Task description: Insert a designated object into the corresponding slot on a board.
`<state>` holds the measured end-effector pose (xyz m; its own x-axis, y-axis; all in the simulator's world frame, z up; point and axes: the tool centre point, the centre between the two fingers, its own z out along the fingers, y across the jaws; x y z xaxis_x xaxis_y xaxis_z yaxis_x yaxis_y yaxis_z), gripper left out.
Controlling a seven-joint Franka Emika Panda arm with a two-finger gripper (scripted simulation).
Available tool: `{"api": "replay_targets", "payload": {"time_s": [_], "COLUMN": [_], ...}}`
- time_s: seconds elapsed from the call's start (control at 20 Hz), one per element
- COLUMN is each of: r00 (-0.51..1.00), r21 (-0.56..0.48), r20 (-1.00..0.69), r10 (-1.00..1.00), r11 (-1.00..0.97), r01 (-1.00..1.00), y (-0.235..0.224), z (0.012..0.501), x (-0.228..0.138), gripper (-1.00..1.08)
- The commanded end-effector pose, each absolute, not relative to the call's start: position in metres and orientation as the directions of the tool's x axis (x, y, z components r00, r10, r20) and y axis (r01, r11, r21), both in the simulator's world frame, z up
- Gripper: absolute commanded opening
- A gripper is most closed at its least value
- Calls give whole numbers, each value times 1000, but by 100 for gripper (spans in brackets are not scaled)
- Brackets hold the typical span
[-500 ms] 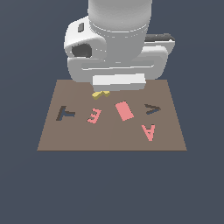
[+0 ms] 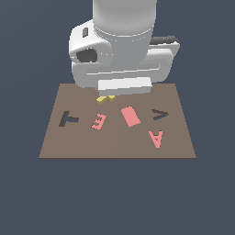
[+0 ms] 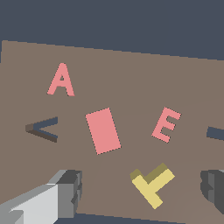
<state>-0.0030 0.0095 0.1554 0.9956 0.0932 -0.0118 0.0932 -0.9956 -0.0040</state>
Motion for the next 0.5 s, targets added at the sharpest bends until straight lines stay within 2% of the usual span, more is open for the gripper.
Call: {"api": "replay_targets", "payload": {"time_s": [0.0,0.45], "r00": [993,958], "r21": [-4,-4], "r20": [-12,-8], "r10": [120,287], "r11": [-993,-958], "r01": [120,287], "y": [8,-2], "z": [151,125], "x": [-7,-28], "gripper": [100,100]}}
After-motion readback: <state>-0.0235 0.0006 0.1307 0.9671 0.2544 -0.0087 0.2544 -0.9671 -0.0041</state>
